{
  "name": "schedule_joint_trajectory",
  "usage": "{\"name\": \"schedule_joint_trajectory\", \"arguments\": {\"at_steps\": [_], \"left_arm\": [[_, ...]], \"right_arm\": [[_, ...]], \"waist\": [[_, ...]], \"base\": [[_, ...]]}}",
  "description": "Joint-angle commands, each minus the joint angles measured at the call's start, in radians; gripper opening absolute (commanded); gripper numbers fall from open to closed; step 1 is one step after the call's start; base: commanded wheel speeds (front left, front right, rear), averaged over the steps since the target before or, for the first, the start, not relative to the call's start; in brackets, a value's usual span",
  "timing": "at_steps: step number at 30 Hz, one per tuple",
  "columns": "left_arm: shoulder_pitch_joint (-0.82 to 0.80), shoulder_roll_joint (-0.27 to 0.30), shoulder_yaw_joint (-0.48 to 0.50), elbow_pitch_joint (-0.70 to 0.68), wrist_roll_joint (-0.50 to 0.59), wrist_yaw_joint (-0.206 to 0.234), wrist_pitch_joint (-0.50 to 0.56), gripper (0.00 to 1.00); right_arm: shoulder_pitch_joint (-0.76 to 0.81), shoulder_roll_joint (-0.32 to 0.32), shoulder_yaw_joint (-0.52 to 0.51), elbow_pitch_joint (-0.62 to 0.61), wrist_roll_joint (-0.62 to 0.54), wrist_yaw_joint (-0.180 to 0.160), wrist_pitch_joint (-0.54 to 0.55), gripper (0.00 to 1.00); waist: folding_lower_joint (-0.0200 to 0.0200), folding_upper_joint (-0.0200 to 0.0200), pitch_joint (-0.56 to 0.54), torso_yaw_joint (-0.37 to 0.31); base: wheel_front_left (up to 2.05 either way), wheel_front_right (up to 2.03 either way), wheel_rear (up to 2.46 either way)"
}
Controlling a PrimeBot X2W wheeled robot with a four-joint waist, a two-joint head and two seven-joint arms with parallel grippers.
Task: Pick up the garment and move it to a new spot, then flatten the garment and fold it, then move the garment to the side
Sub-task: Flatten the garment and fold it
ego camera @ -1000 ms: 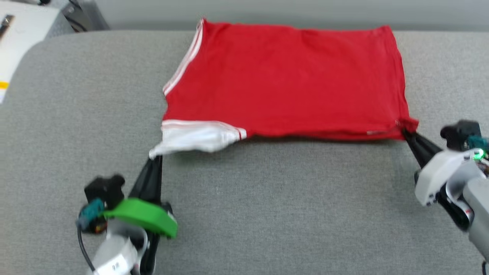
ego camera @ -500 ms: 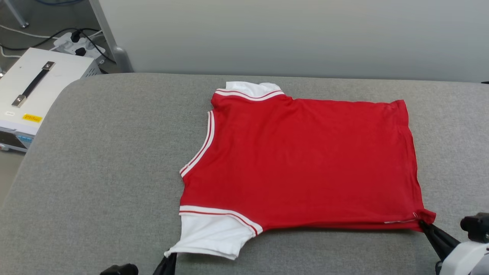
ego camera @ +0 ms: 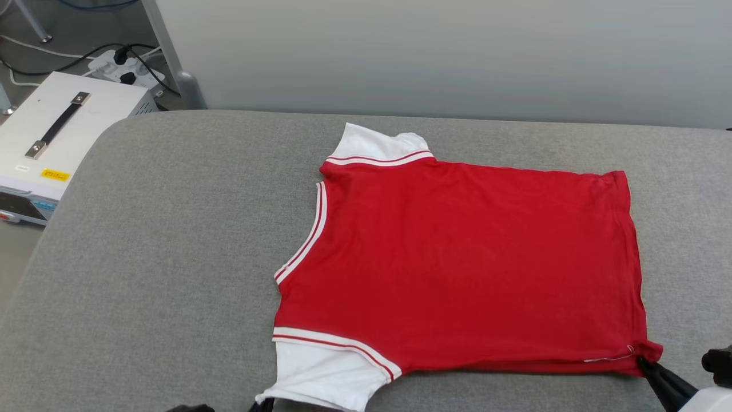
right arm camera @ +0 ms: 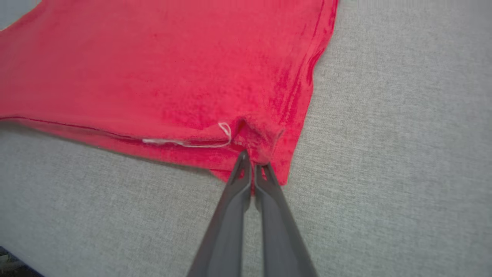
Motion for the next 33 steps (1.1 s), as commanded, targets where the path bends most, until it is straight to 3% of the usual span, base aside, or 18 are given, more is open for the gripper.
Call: {"name": "schedule_joint_trajectory", "arguments": {"at_steps": [1,7,16,25,33], "left_arm": [[-0.051,0.016,-0.007,0.001,0.015,-0.002,0.006,0.0],[-0.277,0.055,-0.056,0.035,0.054,-0.025,0.01,0.0],[-0.569,0.097,-0.11,0.163,0.03,-0.038,0.002,0.0],[-0.817,0.134,-0.231,0.354,-0.049,-0.039,-0.054,0.0],[-0.933,0.146,-0.358,0.543,-0.138,-0.039,-0.105,0.0]], "right_arm": [[0.003,0.009,-0.023,-0.017,-0.013,-0.001,0.013,0.0],[-0.035,0.035,-0.125,-0.085,-0.055,-0.001,0.076,0.0],[-0.146,0.07,-0.174,-0.137,-0.083,-0.001,0.144,0.0],[-0.292,0.084,-0.155,-0.067,-0.084,-0.001,0.17,0.0],[-0.391,0.1,-0.115,0.045,-0.084,-0.001,0.175,0.0]], "waist": [[0.0001,-0.0001,0.009,0.001],[0.0001,-0.0001,0.056,-0.011],[0.0001,-0.0001,0.154,-0.05],[0.0001,-0.0001,0.238,-0.066],[0.0001,-0.0001,0.281,-0.075]], "base": [[0.0,0.0,0.0],[0.0,0.0,0.0],[0.0,0.0,0.0],[0.0,0.0,0.0],[0.0,0.0,0.0]]}}
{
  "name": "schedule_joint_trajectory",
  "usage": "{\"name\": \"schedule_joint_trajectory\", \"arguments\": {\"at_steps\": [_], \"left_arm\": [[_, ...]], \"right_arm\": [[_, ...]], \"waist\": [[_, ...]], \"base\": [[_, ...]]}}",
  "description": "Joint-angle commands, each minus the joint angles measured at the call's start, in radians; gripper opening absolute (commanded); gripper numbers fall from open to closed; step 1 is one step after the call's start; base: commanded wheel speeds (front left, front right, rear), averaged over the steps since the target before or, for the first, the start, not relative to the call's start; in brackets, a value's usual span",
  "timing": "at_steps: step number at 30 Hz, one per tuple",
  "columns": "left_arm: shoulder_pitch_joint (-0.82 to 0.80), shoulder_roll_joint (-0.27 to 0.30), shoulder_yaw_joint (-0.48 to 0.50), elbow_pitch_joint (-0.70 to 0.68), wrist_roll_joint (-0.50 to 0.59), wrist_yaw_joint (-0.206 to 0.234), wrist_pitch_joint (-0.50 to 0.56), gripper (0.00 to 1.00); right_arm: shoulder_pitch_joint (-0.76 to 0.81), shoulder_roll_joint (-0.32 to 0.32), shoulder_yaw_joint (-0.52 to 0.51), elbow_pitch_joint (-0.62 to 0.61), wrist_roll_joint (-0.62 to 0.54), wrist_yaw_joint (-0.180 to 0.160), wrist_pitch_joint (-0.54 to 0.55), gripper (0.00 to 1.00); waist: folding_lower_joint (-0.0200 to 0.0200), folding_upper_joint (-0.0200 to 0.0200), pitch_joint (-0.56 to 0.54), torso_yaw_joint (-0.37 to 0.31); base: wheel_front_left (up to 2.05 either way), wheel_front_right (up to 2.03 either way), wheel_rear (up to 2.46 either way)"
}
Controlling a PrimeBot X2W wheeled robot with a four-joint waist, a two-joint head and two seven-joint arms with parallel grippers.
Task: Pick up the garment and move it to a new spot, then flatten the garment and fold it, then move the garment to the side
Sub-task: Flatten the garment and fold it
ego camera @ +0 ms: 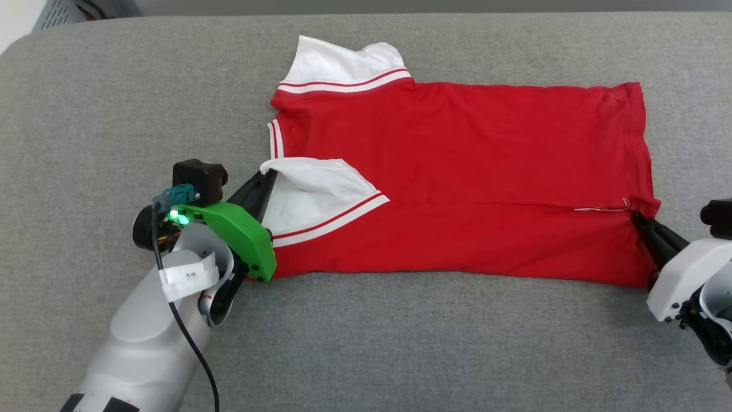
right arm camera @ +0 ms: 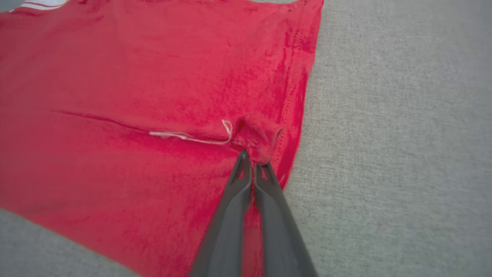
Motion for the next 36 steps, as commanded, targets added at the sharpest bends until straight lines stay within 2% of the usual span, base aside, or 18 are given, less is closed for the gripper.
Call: {"name": "schedule_joint_trajectory", "arguments": {"at_steps": [1,6,12,13,14,15,20,24,25,28,33,36], "left_arm": [[-0.021,0.004,-0.018,0.029,-0.018,-0.003,-0.009,0.0],[-0.037,-0.001,-0.091,0.143,-0.081,-0.003,-0.036,0.0],[-0.057,0.0,-0.162,0.207,-0.134,-0.003,-0.077,0.0],[-0.063,0.001,-0.171,0.216,-0.142,-0.003,-0.084,0.48],[-0.07,0.003,-0.177,0.222,-0.142,-0.003,-0.09,1.0],[-0.079,0.003,-0.184,0.226,-0.145,-0.003,-0.095,1.0],[-0.112,0.023,-0.218,0.213,-0.167,-0.003,-0.105,1.0],[-0.144,0.062,-0.262,0.171,-0.205,-0.003,-0.049,1.0],[-0.172,0.102,-0.302,0.129,-0.247,-0.003,0.05,1.0],[-0.202,0.133,-0.335,0.095,-0.287,-0.003,0.16,1.0],[-0.24,0.152,-0.401,0.046,-0.384,-0.003,0.401,1.0],[-0.263,0.164,-0.442,0.029,-0.414,-0.003,0.507,1.0]], "right_arm": [[-0.021,0.01,0.012,0.017,-0.004,-0.001,0.001,0.0],[-0.05,0.031,0.048,0.073,-0.002,-0.001,-0.012,0.0],[-0.061,0.028,0.079,0.103,0.004,-0.001,-0.041,0.0],[-0.062,0.025,0.083,0.105,0.002,-0.001,-0.048,0.01],[-0.061,0.023,0.085,0.106,0.001,-0.001,-0.054,0.26],[-0.059,0.023,0.085,0.105,0.002,-0.001,-0.059,1.0],[-0.035,0.012,0.074,0.076,-0.007,-0.001,-0.093,1.0],[0.001,-0.01,0.06,0.033,-0.023,-0.001,-0.094,1.0],[0.029,-0.026,0.035,-0.004,-0.037,-0.001,-0.083,1.0],[0.055,-0.033,0.011,-0.035,-0.049,-0.001,-0.057,1.0],[0.105,-0.035,-0.018,-0.083,-0.051,-0.001,0.02,1.0],[0.124,-0.032,-0.029,-0.107,-0.055,-0.001,0.052,1.0]], "waist": [[-0.0001,-0.0001,0.013,-0.006],[-0.0001,-0.0001,0.024,-0.014],[-0.0001,-0.0001,0.006,-0.012],[-0.0001,-0.0001,-0.002,-0.01],[-0.0001,-0.0001,-0.009,-0.007],[-0.0001,-0.0001,-0.018,-0.004],[-0.0001,-0.0001,-0.07,0.013],[-0.0001,-0.0001,-0.108,0.027],[-0.0001,-0.0001,-0.132,0.038],[-0.0001,-0.0001,-0.15,0.045],[-0.0001,-0.0001,-0.168,0.06],[-0.0001,-0.0001,-0.17,0.06]], "base": [[0.0,0.0,0.0],[0.0,0.0,0.0],[0.0,0.0,0.0],[0.0,0.0,0.0],[0.0,0.0,0.0],[0.0,0.0,0.0],[0.0,0.0,0.0],[0.0,0.0,0.0],[0.0,0.0,0.0],[0.0,0.0,0.0],[0.0,0.0,0.0],[0.0,0.0,0.0]]}}
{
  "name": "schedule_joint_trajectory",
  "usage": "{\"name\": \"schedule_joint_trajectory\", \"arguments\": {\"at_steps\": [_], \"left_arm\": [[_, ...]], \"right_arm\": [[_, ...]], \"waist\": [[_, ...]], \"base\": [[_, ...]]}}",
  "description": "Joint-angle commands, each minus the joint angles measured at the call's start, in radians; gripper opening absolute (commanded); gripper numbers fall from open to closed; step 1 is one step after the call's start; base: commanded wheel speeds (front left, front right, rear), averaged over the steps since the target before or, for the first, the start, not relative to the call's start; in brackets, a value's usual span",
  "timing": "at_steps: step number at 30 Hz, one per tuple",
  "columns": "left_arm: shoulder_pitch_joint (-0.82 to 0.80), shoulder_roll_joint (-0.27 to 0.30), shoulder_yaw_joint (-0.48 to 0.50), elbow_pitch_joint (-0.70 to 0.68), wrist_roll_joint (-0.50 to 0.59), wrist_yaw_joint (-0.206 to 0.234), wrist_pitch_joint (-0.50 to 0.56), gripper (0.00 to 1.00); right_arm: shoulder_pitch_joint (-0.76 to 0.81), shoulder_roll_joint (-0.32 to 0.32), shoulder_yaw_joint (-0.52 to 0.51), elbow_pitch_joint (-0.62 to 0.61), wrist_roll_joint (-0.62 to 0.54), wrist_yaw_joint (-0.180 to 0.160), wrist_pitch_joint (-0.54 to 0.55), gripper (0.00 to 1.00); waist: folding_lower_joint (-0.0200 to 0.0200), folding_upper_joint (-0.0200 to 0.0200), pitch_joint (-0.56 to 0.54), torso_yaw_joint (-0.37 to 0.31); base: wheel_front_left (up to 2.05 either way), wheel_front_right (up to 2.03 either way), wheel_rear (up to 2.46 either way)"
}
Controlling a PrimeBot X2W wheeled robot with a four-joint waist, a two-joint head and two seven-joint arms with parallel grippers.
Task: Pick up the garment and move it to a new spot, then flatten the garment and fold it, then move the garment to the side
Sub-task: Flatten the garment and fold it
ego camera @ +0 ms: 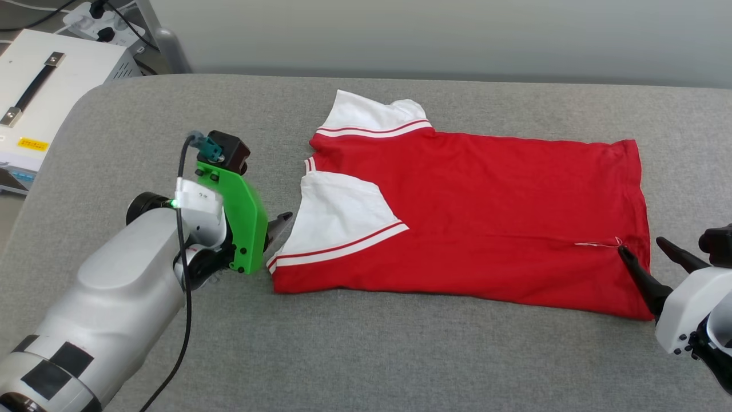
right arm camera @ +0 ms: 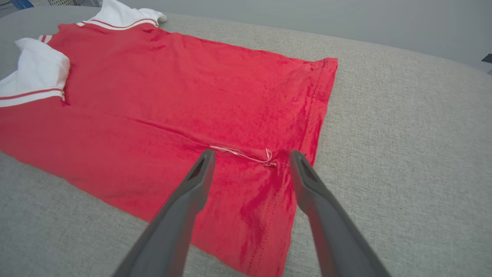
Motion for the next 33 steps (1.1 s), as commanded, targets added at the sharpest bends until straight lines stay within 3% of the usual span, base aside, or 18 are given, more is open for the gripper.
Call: {"name": "schedule_joint_trajectory", "arguments": {"at_steps": [1,9,25,26,27,28,33], "left_arm": [[-0.029,0.008,-0.014,-0.01,-0.021,-0.003,0.029,1.0],[-0.04,0.0,-0.127,-0.005,-0.058,-0.003,0.194,1.0],[0.028,-0.094,-0.183,0.201,-0.107,-0.003,0.168,1.0],[0.042,-0.109,-0.198,0.22,-0.109,-0.003,0.159,0.91],[0.044,-0.111,-0.201,0.224,-0.111,-0.003,0.156,0.18],[0.047,-0.114,-0.199,0.228,-0.119,-0.003,0.148,0.0],[0.038,-0.121,-0.17,0.231,-0.152,-0.003,0.078,0.0]], "right_arm": [[0.016,0.004,-0.009,-0.012,-0.001,-0.001,0.013,1.0],[0.038,0.017,-0.029,-0.05,0.002,-0.001,0.076,1.0],[-0.007,0.037,-0.033,-0.06,-0.007,-0.001,0.107,1.0],[-0.015,0.033,-0.041,-0.061,-0.007,-0.001,0.111,1.0],[-0.017,0.029,-0.043,-0.062,-0.007,-0.001,0.113,1.0],[-0.022,0.025,-0.045,-0.065,-0.008,-0.001,0.116,1.0],[-0.055,-0.001,-0.077,-0.093,-0.013,-0.001,0.118,1.0]], "waist": [[0.0,0.0,0.0,0.002],[0.0,0.0,0.021,-0.011],[0.0,0.0,0.076,-0.032],[0.0,0.0,0.062,-0.03],[0.0,0.0,0.058,-0.029],[0.0,0.0,0.054,-0.028],[0.0,0.0,0.035,-0.021]], "base": [[0.0,0.0,0.0],[0.0,0.0,0.0],[0.0,0.0,0.0],[0.0,0.0,0.0],[0.0,0.0,0.0],[0.0,0.0,0.0],[0.0,0.0,0.0]]}}
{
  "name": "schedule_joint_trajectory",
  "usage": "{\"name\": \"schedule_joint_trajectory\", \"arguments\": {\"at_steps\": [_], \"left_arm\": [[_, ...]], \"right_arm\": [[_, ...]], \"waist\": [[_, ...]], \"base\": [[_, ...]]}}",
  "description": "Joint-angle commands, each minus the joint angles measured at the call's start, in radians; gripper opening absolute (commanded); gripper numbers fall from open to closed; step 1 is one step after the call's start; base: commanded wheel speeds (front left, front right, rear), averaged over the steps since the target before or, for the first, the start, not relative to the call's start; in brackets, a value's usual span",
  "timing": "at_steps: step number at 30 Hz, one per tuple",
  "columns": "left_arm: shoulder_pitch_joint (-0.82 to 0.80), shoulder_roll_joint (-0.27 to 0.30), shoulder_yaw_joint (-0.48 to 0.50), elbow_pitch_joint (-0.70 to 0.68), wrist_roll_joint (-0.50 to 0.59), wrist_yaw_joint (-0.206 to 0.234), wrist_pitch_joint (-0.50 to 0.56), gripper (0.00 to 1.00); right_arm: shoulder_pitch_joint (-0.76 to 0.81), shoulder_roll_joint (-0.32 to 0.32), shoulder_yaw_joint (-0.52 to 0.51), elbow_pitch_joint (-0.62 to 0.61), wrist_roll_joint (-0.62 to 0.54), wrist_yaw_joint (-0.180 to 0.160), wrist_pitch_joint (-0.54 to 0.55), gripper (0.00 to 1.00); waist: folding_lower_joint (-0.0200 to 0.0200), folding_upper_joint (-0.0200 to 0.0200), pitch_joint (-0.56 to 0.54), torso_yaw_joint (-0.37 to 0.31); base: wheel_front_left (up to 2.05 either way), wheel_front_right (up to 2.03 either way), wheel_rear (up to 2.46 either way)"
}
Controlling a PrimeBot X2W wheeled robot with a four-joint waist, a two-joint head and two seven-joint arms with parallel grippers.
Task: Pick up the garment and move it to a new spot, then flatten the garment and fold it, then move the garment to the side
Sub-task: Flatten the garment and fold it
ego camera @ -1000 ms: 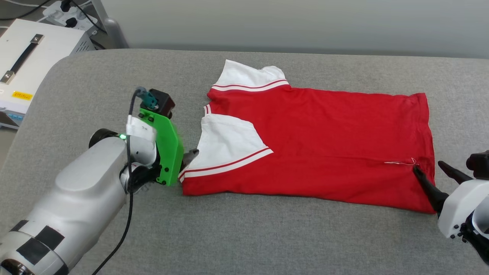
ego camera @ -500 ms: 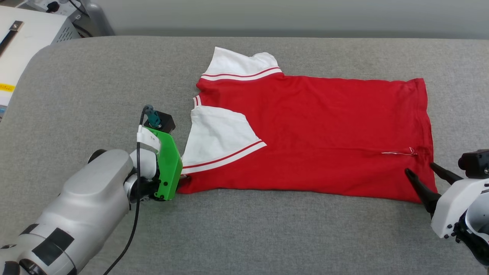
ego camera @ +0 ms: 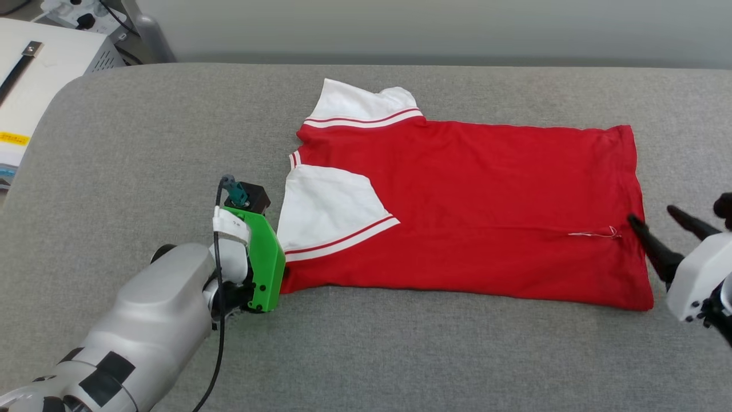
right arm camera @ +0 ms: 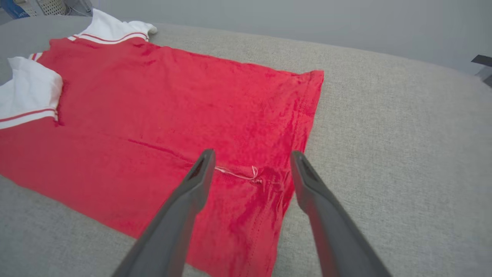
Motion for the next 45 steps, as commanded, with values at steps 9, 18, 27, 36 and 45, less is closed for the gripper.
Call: {"name": "schedule_joint_trajectory", "arguments": {"at_steps": [9,18,27,36,45], "left_arm": [[0.021,0.015,-0.018,-0.049,0.011,-0.002,-0.124,0.0],[0.012,0.042,-0.029,-0.094,0.014,-0.002,-0.17,0.0],[-0.009,0.031,-0.036,-0.1,0.01,-0.002,-0.186,0.0],[-0.005,0.019,-0.039,-0.076,-0.007,-0.002,-0.208,0.0],[0.058,0.03,-0.028,-0.053,-0.036,-0.002,-0.281,0.0]], "right_arm": [[-0.038,-0.072,-0.038,-0.074,-0.015,-0.001,0.201,1.0],[-0.037,-0.101,0.001,-0.023,0.068,-0.001,0.533,1.0],[-0.085,-0.003,0.013,0.166,0.059,-0.001,0.549,1.0],[-0.096,0.07,0.075,0.364,0.031,-0.001,0.452,1.0],[-0.069,0.071,0.106,0.359,0.108,-0.001,0.275,0.0]], "waist": [[0.0,0.0,-0.039,0.018],[0.0,0.0,-0.042,0.031],[0.0,0.0,-0.008,0.056],[0.0,0.0,-0.003,0.063],[0.0,0.0,-0.082,0.044]], "base": [[0.0,0.0,0.0],[0.0,0.0,0.0],[0.0,0.0,0.0],[0.0,0.0,0.0],[0.0,0.0,0.0]]}}
